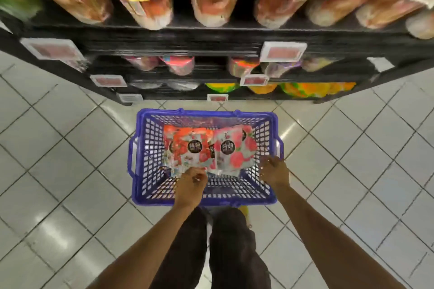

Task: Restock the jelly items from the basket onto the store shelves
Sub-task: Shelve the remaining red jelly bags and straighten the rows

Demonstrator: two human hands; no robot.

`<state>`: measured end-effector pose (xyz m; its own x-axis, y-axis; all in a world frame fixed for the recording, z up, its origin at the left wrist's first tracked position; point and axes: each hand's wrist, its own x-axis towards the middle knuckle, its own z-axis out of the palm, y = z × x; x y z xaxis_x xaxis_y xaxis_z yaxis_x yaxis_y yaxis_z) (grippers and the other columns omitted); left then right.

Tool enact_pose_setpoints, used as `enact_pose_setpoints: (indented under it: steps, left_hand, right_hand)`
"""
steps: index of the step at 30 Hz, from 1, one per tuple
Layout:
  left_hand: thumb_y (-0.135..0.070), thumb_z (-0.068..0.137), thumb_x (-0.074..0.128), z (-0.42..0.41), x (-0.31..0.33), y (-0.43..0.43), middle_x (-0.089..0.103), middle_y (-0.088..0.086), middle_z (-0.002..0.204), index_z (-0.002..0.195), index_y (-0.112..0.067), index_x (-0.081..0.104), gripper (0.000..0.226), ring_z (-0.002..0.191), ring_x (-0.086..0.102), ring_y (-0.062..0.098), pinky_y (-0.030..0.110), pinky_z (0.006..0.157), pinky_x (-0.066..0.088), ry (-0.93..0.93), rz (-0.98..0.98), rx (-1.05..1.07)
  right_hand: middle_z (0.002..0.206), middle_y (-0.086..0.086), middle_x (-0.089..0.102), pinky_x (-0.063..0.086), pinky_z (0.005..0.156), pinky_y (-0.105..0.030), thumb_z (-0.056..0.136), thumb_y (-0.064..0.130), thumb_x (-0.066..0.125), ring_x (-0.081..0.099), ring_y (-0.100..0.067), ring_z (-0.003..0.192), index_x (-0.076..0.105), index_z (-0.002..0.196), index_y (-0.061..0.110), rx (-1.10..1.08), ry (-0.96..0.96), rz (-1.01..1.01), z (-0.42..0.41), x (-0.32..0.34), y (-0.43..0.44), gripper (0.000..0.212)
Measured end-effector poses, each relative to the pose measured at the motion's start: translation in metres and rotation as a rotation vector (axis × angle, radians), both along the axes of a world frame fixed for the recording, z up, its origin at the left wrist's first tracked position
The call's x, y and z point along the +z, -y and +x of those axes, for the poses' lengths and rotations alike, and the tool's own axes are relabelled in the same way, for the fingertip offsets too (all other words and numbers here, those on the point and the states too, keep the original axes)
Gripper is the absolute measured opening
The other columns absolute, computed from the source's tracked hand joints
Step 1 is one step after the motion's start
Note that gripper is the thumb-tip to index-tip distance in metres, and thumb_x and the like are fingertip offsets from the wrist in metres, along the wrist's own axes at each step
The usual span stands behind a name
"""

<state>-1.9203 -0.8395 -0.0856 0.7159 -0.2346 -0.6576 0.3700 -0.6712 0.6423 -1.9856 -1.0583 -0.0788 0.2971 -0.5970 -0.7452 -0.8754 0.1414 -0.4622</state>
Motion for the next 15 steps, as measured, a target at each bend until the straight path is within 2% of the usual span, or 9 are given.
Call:
enact_pose_setpoints:
  steps: [2, 5, 6, 8, 9, 10, 11, 13, 15]
  left_hand:
    - [-0.006, 0.09, 0.063, -0.004, -0.057, 0.019, 0.064, 0.005, 0.077, 0.086, -0.007, 0.07, 0.008, 0.074, 0.058, 0.018, 0.025, 0.065, 0.046, -0.148, 0.04, 0.165]
    - [-0.007, 0.093, 0.058, -0.003, -0.137, 0.046, 0.055, 0.004, 0.071, 0.076, -0.016, 0.059, 0.019, 0.067, 0.052, 0.017, 0.02, 0.063, 0.048, -0.36, 0.066, 0.363]
    - [-0.007, 0.094, 0.058, -0.003, -0.163, 0.056, 0.051, 0.002, 0.072, 0.075, -0.017, 0.053, 0.022, 0.065, 0.049, 0.014, 0.018, 0.059, 0.046, -0.378, 0.075, 0.357]
    - [-0.012, 0.089, 0.068, -0.002, -0.208, 0.072, 0.05, -0.003, 0.076, 0.081, -0.016, 0.05, 0.02, 0.066, 0.053, 0.009, 0.018, 0.056, 0.042, -0.357, 0.133, 0.285]
    - [-0.013, 0.086, 0.073, -0.001, -0.227, 0.082, 0.053, 0.0, 0.081, 0.086, -0.013, 0.052, 0.021, 0.071, 0.06, 0.007, 0.018, 0.059, 0.045, -0.355, 0.136, 0.262]
    - [-0.014, 0.085, 0.074, -0.002, -0.242, 0.092, 0.059, 0.008, 0.092, 0.096, -0.008, 0.056, 0.022, 0.083, 0.066, 0.005, 0.019, 0.066, 0.049, -0.368, 0.151, 0.208]
    - [-0.017, 0.086, 0.073, -0.003, -0.255, 0.099, 0.06, 0.015, 0.111, 0.115, -0.002, 0.056, 0.037, 0.103, 0.065, 0.011, 0.023, 0.081, 0.05, -0.367, 0.188, 0.155]
    - [-0.018, 0.088, 0.069, -0.004, -0.27, 0.111, 0.046, 0.02, 0.14, 0.141, 0.004, 0.037, 0.065, 0.132, 0.046, 0.03, 0.034, 0.106, 0.038, -0.347, 0.253, 0.093]
    - [-0.022, 0.09, 0.067, -0.005, -0.282, 0.113, 0.044, 0.022, 0.144, 0.143, 0.003, 0.038, 0.066, 0.134, 0.044, 0.038, 0.043, 0.11, 0.038, -0.436, 0.196, 0.073]
  right_hand:
    - [0.089, -0.003, 0.058, 0.047, 0.058, -0.019, 0.097, 0.014, 0.053, 0.056, -0.018, 0.074, 0.052, 0.076, 0.029, 0.038, -0.044, -0.016, -0.003, -0.057, 0.008, 0.025]
    - [0.092, 0.002, 0.056, 0.045, 0.055, -0.008, 0.097, 0.012, 0.051, 0.058, -0.003, 0.072, 0.057, 0.089, 0.026, 0.184, -0.033, -0.079, 0.003, -0.132, 0.017, 0.017]
    - [0.09, 0.002, 0.058, 0.045, 0.055, -0.007, 0.097, 0.01, 0.05, 0.059, -0.007, 0.073, 0.06, 0.093, 0.021, 0.243, -0.029, -0.105, 0.007, -0.156, 0.018, 0.016]
    - [0.095, -0.009, 0.065, 0.048, 0.062, -0.022, 0.096, 0.006, 0.047, 0.062, -0.023, 0.084, 0.064, 0.105, 0.008, 0.376, -0.068, -0.216, 0.02, -0.196, 0.02, 0.019]
    - [0.101, -0.016, 0.066, 0.045, 0.068, -0.031, 0.095, 0.003, 0.046, 0.062, -0.027, 0.089, 0.061, 0.115, 0.002, 0.445, -0.083, -0.3, 0.026, -0.215, 0.02, 0.026]
    - [0.109, -0.019, 0.065, 0.043, 0.073, -0.033, 0.094, 0.002, 0.044, 0.061, -0.03, 0.095, 0.057, 0.123, 0.001, 0.467, -0.088, -0.355, 0.033, -0.227, 0.019, 0.032]
    - [0.118, -0.021, 0.061, 0.042, 0.082, -0.034, 0.095, 0.003, 0.043, 0.059, -0.031, 0.106, 0.052, 0.13, 0.0, 0.509, -0.126, -0.408, 0.039, -0.238, 0.017, 0.036]
    - [0.136, -0.022, 0.048, 0.034, 0.103, -0.038, 0.101, 0.01, 0.039, 0.046, -0.033, 0.127, 0.036, 0.142, -0.003, 0.687, -0.268, -0.494, 0.048, -0.254, 0.008, 0.043]
    - [0.139, -0.021, 0.046, 0.028, 0.108, -0.041, 0.104, 0.017, 0.037, 0.042, -0.035, 0.129, 0.025, 0.143, -0.007, 0.769, -0.391, -0.517, 0.054, -0.265, 0.001, 0.048]
